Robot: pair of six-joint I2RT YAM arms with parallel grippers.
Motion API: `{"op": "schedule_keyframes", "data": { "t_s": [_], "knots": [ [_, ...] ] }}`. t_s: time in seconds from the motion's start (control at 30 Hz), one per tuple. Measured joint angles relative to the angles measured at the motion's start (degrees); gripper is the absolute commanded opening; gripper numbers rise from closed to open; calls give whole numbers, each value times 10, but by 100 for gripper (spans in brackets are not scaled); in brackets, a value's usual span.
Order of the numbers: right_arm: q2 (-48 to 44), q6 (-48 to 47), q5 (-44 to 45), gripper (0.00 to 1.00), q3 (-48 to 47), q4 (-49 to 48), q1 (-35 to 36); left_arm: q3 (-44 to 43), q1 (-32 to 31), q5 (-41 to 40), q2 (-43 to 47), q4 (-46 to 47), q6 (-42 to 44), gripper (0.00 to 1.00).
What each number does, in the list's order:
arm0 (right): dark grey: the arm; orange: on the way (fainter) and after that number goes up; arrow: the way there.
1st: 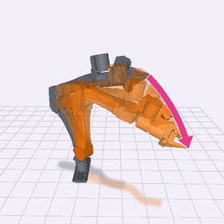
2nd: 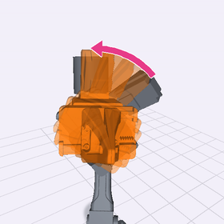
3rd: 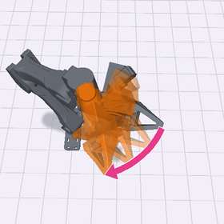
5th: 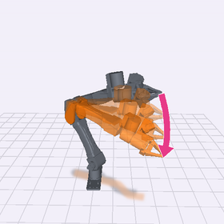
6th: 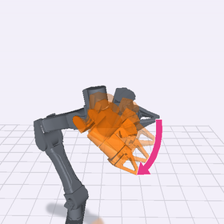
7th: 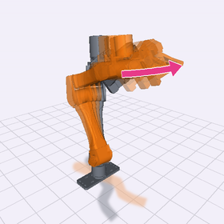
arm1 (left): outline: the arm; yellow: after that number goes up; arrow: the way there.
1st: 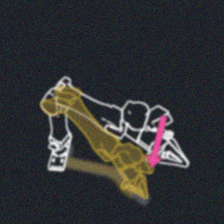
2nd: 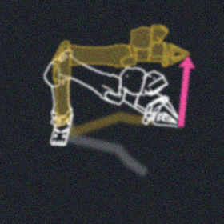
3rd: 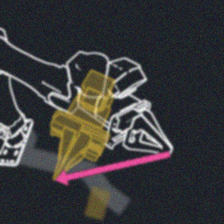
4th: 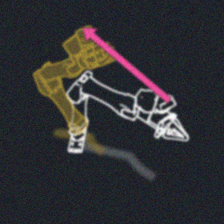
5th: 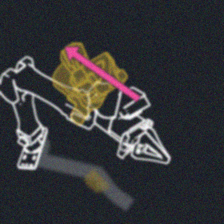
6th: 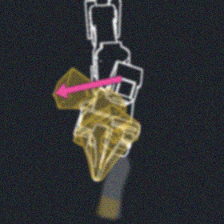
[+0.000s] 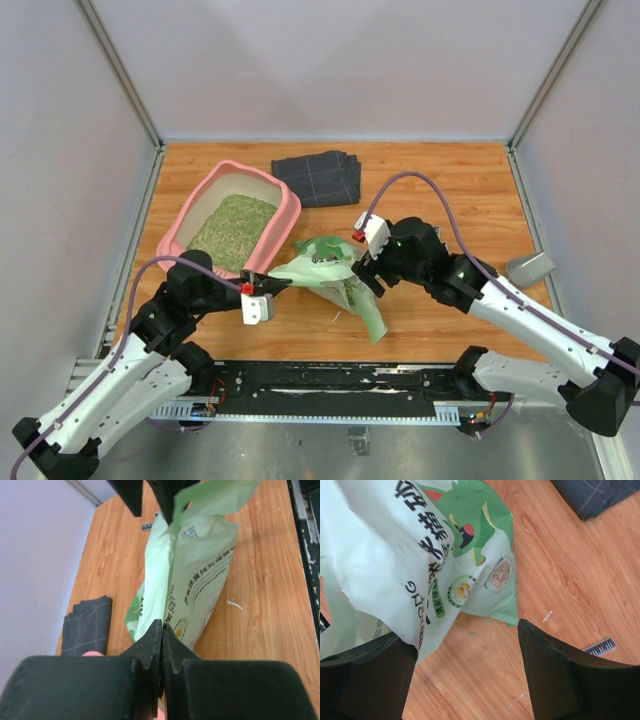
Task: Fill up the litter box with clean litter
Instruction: Open the cat litter bag at the center of the board.
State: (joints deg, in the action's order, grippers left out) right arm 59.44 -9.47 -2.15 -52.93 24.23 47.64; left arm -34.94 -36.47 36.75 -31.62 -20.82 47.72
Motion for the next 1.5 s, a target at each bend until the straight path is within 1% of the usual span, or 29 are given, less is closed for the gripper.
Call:
{"op": "schedule_keyframes", "data": {
  "t_s": [0.1, 0.2, 0.23, 0.27, 0.43, 0.5, 0.63, 0.73, 0.77, 0.8, 0.9, 0.97, 1.03, 1.13, 1.2, 1.33, 1.5],
  "knots": [
    [-10, 8, 26, 80, 3, 16, 0, 21, -1, -8, 20, 39, -4, 0],
    [-26, 24, 48, 85, 2, 32, 1, 52, -1, -16, 43, 81, -29, 0],
    [-32, 31, 56, 91, 0, 38, 1, 58, -1, -17, 45, 91, -37, 0],
    [-38, 37, 68, 100, -2, 42, 1, 62, -1, -18, 45, 101, -48, 0],
    [-76, 63, 115, 98, -21, 49, -2, 67, -1, -22, 43, 130, -94, 0],
    [-85, 67, 120, 98, -35, 48, -3, 73, -1, -22, 46, 144, -111, 0],
    [-85, 67, 88, 99, -60, 51, -5, 77, -1, -28, 48, 157, -143, 0],
    [-91, 67, 27, 100, -66, 66, -5, 77, -1, -38, 47, 163, -161, 0],
    [-97, 66, -2, 97, -65, 74, -5, 77, -1, -40, 47, 164, -166, 0],
    [-104, 66, -25, 92, -63, 77, -5, 77, -1, -43, 47, 165, -170, 0],
    [-143, 72, -82, 74, -55, 84, -5, 77, -1, -52, 46, 170, -183, 0],
    [-168, 90, -111, 72, -50, 84, -2, 77, -1, -60, 45, 174, -194, 0],
    [-190, 110, -119, 74, -40, 85, 10, 77, -1, -70, 43, 178, -206, 0],
    [-204, 131, -99, 80, -18, 84, 57, 73, -1, -85, 35, 183, -228, 0],
    [-199, 139, -71, 81, -7, 89, 91, 66, -1, -93, 26, 185, -240, 0],
    [-175, 153, -10, 81, -4, 95, 145, 48, -1, -107, 1, 185, -258, 0],
    [-147, 183, 53, 79, 1, 78, 200, 37, -1, -115, -14, 188, -276, 0]
  ]
}}
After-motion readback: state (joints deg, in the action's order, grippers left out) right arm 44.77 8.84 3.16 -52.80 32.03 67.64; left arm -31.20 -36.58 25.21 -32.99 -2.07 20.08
